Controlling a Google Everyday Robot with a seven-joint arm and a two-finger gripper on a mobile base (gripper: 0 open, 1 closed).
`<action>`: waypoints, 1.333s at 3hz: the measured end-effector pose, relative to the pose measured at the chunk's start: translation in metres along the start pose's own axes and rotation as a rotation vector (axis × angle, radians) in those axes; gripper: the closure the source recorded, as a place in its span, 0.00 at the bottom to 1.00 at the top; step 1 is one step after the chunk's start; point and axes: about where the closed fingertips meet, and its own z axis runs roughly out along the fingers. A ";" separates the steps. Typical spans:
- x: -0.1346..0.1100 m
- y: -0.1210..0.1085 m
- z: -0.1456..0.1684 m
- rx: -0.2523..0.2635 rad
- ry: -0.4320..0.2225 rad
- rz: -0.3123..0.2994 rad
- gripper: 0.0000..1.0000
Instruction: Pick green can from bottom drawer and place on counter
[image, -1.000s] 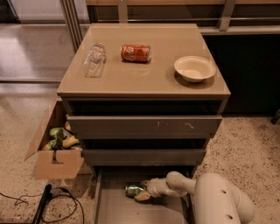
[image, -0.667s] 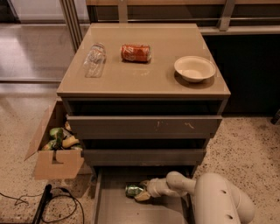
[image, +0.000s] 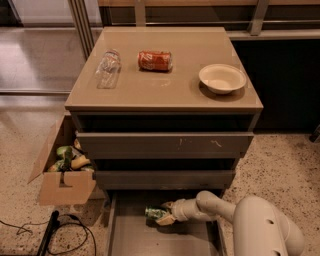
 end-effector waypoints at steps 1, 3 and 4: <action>-0.011 0.007 -0.032 0.004 -0.026 -0.007 1.00; -0.017 0.047 -0.101 0.019 -0.055 0.012 1.00; -0.034 0.057 -0.135 0.000 -0.053 0.007 1.00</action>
Offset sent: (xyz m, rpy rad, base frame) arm -0.0574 -0.0658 0.0831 0.0607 -0.0506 -0.0528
